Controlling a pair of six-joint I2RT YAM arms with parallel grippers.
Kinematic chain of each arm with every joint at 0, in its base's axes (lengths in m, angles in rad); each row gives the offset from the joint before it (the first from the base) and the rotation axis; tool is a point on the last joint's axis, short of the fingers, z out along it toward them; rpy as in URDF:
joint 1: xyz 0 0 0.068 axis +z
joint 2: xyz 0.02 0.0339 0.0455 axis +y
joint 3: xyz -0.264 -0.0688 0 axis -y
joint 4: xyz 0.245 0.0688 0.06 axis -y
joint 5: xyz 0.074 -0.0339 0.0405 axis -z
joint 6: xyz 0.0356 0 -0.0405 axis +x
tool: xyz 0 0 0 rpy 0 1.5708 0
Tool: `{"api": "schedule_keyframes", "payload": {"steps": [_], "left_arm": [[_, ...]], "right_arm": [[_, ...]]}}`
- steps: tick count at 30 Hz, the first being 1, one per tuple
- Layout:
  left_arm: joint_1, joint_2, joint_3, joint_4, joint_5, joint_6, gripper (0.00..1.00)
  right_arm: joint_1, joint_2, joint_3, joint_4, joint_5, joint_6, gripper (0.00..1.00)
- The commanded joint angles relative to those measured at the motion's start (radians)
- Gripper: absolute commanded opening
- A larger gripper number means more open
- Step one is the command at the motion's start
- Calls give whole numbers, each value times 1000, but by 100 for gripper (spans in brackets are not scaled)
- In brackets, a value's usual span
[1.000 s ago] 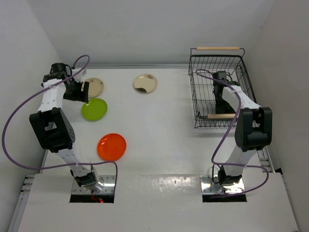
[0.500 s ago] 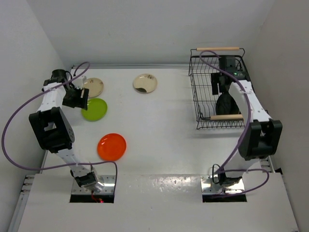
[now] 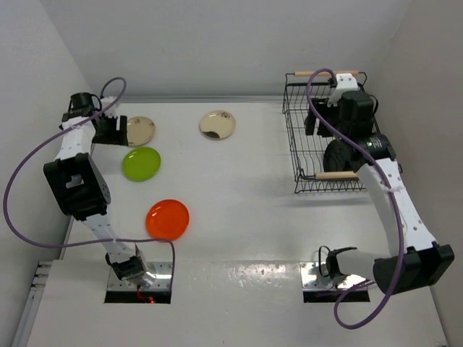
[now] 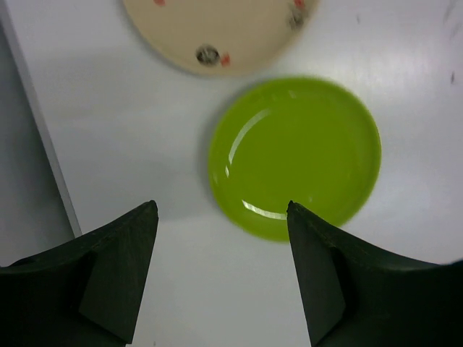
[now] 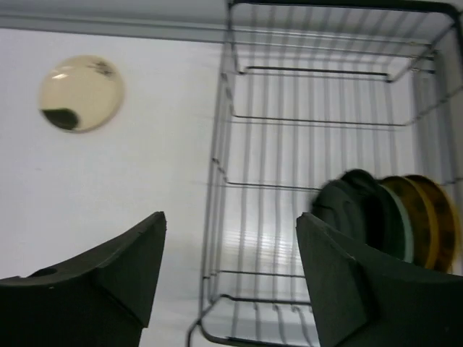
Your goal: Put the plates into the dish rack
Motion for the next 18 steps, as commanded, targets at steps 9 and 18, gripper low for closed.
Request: {"api": "schedule_keyframes", "payload": {"steps": [9, 18], "left_arm": [[52, 502, 498, 160, 25, -317, 77], [52, 671, 566, 187, 90, -349, 78]], "right_arm": [[139, 164, 29, 227, -217, 89, 75], [219, 294, 144, 208, -196, 71, 75]]}}
